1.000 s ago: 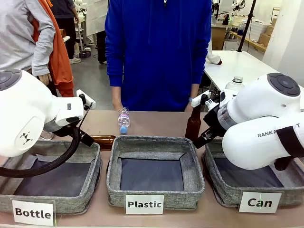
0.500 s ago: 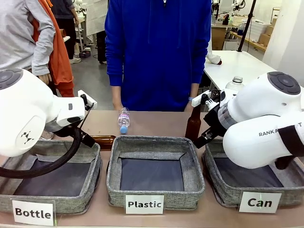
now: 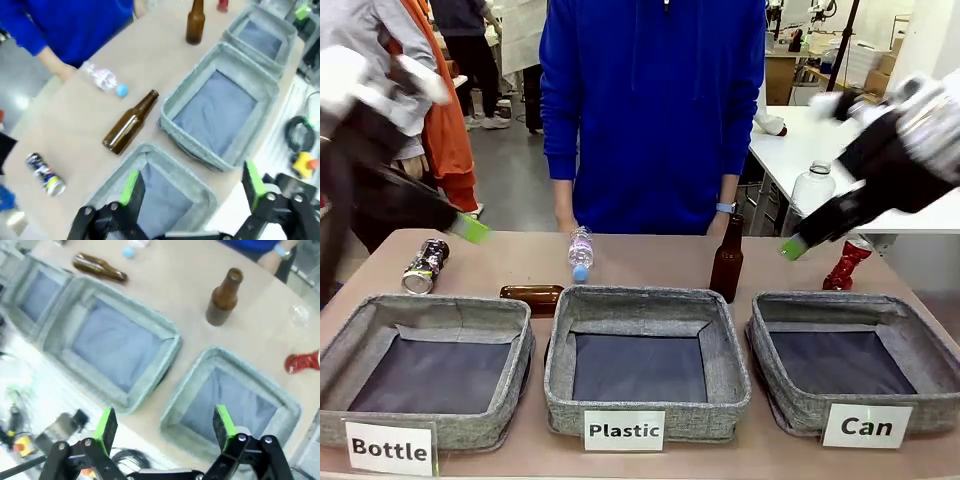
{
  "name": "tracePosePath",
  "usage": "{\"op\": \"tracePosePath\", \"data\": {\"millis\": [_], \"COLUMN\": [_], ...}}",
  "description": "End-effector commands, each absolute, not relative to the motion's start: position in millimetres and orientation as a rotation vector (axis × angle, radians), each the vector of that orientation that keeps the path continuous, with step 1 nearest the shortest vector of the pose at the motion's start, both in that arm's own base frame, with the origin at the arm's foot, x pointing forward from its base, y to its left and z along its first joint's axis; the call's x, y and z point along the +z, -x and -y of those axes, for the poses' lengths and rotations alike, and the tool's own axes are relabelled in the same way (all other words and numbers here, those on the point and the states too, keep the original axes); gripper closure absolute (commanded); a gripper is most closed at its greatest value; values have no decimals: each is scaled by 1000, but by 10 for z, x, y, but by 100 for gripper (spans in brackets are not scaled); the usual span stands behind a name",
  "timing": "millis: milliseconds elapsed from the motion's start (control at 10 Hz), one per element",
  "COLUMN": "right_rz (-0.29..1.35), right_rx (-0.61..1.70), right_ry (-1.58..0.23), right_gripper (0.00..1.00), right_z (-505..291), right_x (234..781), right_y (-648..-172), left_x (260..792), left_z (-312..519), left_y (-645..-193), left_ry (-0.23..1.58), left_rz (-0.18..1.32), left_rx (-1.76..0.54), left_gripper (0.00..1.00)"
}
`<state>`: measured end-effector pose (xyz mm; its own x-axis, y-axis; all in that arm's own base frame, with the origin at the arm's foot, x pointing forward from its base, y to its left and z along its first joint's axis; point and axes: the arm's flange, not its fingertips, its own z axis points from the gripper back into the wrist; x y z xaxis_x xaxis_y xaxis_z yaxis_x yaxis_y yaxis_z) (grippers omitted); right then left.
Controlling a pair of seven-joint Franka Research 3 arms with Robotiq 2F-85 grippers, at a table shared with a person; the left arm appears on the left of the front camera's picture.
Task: Sort the can waste into the basket.
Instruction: Pick up the can waste from the table and place it in the right Fabric basket.
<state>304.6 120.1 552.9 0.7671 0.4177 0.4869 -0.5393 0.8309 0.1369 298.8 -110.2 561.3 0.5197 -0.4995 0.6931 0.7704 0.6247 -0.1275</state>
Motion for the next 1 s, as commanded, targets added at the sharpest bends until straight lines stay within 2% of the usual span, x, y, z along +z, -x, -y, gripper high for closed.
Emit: {"op": "tracePosePath", "data": {"millis": [0, 300, 500, 700, 900], "right_rz": [515, 643, 780, 803, 780], "right_rx": [367, 76, -96, -209, -273], "right_ry": [-514, -895, -1083, -1174, -1202], "right_gripper": [0, 0, 0, 0, 0], "right_z": [-596, 728, 1328, 1672, 1802], "right_x": [5635, 5234, 4777, 4396, 4164], "right_y": [-2803, -2595, -2389, -2296, -2331], "left_x": [5291, 4900, 4471, 4162, 4106], "left_z": [94, -1279, -1531, -1508, -1255], "left_y": [-2573, -2424, -2434, -2538, -2690], "left_ry": [585, 902, 1076, 1211, 1238], "left_rz": [702, 809, 885, 916, 859], "left_rx": [-709, -396, -233, -148, -106], "left_gripper": [0, 0, 0, 0, 0]}}
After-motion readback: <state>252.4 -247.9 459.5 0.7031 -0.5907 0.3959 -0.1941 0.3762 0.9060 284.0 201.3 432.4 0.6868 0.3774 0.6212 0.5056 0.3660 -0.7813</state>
